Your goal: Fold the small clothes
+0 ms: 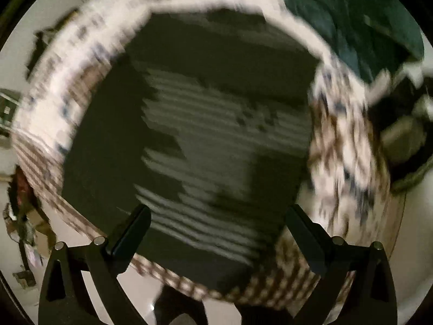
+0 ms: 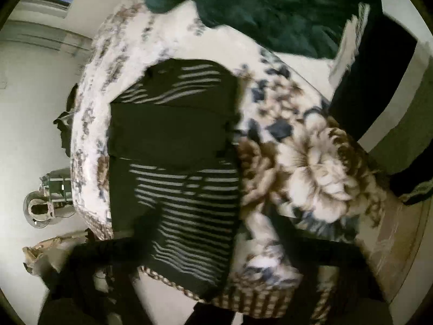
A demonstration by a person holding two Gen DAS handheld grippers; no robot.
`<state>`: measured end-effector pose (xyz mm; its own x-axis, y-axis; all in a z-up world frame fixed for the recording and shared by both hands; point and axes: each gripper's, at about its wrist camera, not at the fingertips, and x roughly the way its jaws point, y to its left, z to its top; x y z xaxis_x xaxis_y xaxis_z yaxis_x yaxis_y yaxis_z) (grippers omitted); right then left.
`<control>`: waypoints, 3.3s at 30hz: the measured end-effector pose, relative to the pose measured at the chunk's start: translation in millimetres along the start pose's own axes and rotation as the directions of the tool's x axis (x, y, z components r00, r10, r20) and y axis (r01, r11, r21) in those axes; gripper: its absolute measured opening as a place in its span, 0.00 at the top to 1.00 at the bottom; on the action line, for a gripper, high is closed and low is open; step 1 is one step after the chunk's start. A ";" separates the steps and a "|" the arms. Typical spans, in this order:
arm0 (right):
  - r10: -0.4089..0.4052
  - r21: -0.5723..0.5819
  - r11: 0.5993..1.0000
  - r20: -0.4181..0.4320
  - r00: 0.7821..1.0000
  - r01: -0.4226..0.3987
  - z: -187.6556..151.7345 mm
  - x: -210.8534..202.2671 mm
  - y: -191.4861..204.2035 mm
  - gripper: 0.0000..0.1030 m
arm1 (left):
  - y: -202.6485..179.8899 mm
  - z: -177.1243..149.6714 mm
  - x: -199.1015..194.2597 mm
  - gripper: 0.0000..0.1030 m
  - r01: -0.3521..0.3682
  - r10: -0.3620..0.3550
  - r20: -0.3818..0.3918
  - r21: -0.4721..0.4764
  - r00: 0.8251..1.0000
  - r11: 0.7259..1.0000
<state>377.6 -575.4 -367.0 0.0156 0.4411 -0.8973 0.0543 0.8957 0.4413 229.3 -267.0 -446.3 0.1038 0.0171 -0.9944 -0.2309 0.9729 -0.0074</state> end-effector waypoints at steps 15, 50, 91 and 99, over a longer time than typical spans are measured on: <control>0.261 0.177 0.955 -0.110 0.959 -0.240 131.3 157.8 -82.4 0.40 | -82.6 -69.4 144.1 0.01 0.049 -0.011 -0.134 0.279 0.991 0.959; -0.003 -0.245 0.970 -0.010 1.000 0.000 181.7 180.6 316.6 0.93 | 250.9 -3.0 21.8 0.96 0.308 -0.262 0.183 -0.309 0.948 0.900; -0.081 0.158 0.985 0.056 0.995 0.071 232.6 305.3 247.7 0.46 | 287.1 409.9 126.5 0.99 0.459 -0.455 0.142 0.005 0.879 0.889; -0.030 0.160 0.987 0.142 0.989 0.007 234.5 305.1 236.0 0.88 | 302.4 422.2 132.4 0.97 0.420 -0.420 0.151 0.033 0.895 0.907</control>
<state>629.4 -242.5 -538.9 0.1554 0.4019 -0.9024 0.2138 0.8782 0.4279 581.7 126.7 -535.9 0.3363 -0.3586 -0.8708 -0.1340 0.8971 -0.4211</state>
